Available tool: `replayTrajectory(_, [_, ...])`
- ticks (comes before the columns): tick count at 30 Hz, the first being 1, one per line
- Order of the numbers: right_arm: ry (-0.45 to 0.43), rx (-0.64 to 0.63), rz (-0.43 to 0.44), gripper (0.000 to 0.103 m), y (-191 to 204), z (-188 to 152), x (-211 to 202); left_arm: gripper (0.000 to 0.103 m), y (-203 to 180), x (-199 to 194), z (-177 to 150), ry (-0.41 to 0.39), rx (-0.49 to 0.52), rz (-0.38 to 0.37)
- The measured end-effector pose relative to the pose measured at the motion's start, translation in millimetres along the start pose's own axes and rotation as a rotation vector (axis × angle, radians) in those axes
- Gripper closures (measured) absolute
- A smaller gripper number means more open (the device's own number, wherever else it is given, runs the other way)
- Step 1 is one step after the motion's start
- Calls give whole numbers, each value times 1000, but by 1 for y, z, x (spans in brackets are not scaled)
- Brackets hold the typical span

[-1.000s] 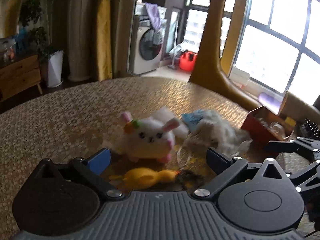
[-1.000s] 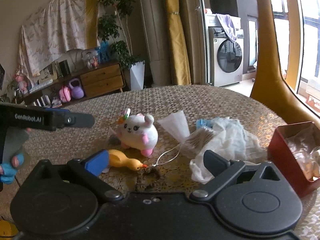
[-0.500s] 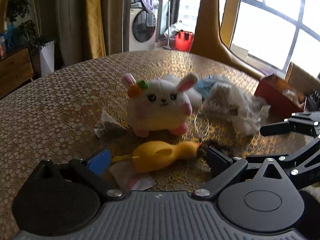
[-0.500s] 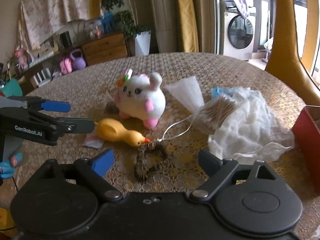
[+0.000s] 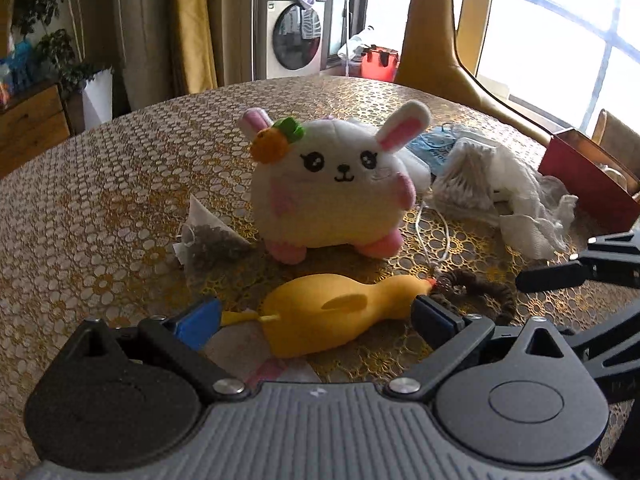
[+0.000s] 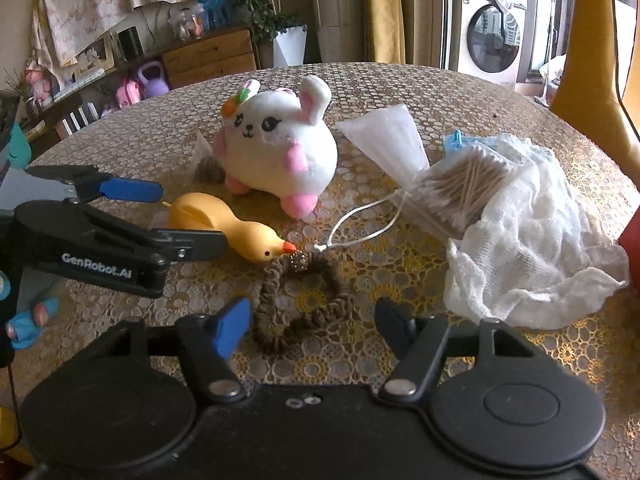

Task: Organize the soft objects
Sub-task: 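Grasp the yellow rubber duck with the left tool while the right tool grasps the brown hair tie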

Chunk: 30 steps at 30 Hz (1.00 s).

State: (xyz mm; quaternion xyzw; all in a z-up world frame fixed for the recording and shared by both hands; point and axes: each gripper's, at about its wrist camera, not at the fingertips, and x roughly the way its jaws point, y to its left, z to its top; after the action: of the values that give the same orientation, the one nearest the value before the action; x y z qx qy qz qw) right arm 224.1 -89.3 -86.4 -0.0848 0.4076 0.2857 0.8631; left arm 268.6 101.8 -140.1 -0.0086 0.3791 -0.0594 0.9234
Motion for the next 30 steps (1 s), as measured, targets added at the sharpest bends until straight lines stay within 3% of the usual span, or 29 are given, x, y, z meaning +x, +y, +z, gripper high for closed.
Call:
replayTrajectory(3, [3,-5,4,41,1,0,4,2,0,4,0,-5,1,-5])
replayTrajectory(8, [6,-10,-2,49,3,1,9,14,-2,8,0,-8,0,-18])
replayTrajectory(20, [-10,13,3,70,1,3,12,50,6,3,3,-23,-65,-30])
replayTrajectory(23, [-10,19,5,83,1,2,12,61,9,2,5,-19,-77,-8])
replayTrajectory(30, [-37,36,-3,94,1,2,5,69,6,-4,7,-24,-97,12])
